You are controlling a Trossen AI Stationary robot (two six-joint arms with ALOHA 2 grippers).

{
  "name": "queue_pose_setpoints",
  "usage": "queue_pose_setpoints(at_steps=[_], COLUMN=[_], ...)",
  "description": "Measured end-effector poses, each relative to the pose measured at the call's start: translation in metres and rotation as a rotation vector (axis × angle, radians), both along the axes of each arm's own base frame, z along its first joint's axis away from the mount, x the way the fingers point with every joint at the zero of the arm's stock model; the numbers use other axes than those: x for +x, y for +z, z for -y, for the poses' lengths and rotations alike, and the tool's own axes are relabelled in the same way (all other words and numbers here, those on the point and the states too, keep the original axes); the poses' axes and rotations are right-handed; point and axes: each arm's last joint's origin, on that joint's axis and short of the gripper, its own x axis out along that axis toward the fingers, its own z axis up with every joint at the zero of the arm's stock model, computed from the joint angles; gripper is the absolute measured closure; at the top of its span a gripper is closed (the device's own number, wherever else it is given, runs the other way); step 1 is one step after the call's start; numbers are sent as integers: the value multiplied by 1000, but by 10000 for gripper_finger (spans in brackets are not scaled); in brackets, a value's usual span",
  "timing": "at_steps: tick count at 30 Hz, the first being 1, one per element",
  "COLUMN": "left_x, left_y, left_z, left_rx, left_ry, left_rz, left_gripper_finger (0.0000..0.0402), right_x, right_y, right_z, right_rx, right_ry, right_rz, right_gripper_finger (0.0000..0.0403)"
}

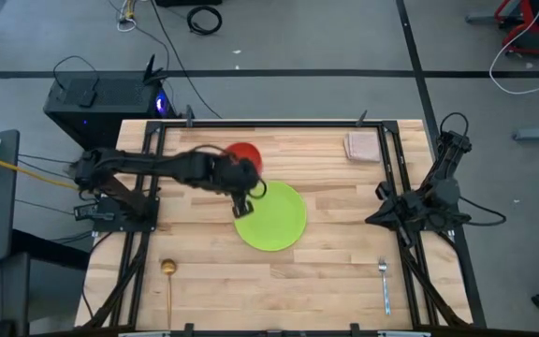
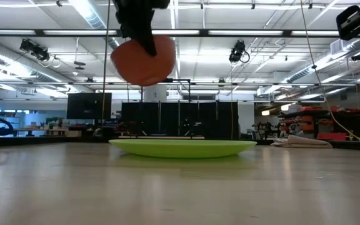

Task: Pick and place plate/cup/fork/spoon on tray
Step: Put the orange bowl on the green plate

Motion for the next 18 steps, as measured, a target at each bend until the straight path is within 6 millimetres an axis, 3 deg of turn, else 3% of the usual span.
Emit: queue_pose_setpoints(at_steps=[9, 18], left_x=[45, 85], left_y=[-3, -37], left_z=[54, 97], left_rx=[62, 75], left_ry=[-259, -468], left_rz=[-30, -189], left_gripper_finger=[392, 392], right_x=[-1, -1], right_y=[1, 1], right_z=[1, 1], right_rx=[-47, -43], right_ry=[-2, -2], right_rz=[-11, -12], right_gripper_finger=[398, 398])
